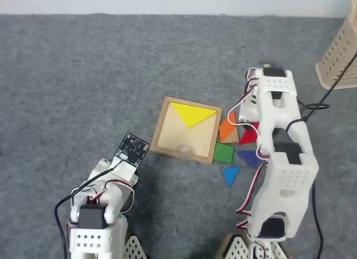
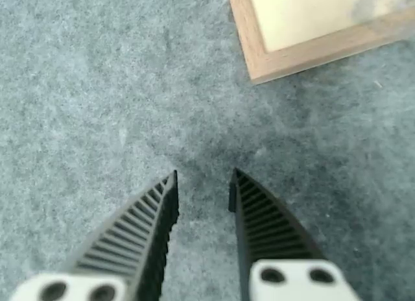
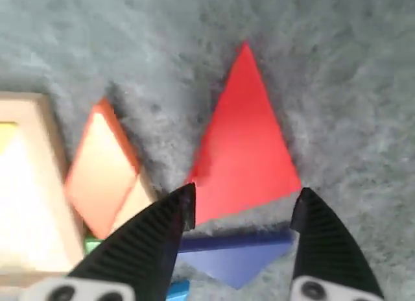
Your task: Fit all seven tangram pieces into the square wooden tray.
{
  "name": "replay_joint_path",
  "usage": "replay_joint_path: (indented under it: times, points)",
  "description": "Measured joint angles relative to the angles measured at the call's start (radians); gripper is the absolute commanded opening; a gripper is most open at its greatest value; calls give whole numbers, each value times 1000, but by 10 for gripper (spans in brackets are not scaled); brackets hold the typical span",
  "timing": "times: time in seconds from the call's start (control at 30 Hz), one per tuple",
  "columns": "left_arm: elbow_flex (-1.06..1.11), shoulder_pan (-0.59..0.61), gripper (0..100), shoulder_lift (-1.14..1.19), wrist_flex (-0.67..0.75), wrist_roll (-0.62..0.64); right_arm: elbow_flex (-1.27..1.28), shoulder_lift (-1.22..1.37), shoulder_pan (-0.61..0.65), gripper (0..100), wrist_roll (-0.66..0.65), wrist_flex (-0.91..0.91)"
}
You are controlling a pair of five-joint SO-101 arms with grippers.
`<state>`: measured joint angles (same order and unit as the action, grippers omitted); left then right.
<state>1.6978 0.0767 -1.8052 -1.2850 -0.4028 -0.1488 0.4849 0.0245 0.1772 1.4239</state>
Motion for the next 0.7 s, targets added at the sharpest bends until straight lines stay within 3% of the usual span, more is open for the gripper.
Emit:
replay_joint_path:
  times: [0.27,0.7]
  points:
    - [0,0,122,0,0,0,15,55,-2,251,20,-77]
    - [0,0,122,0,0,0,-20,126,3,250,20,-31]
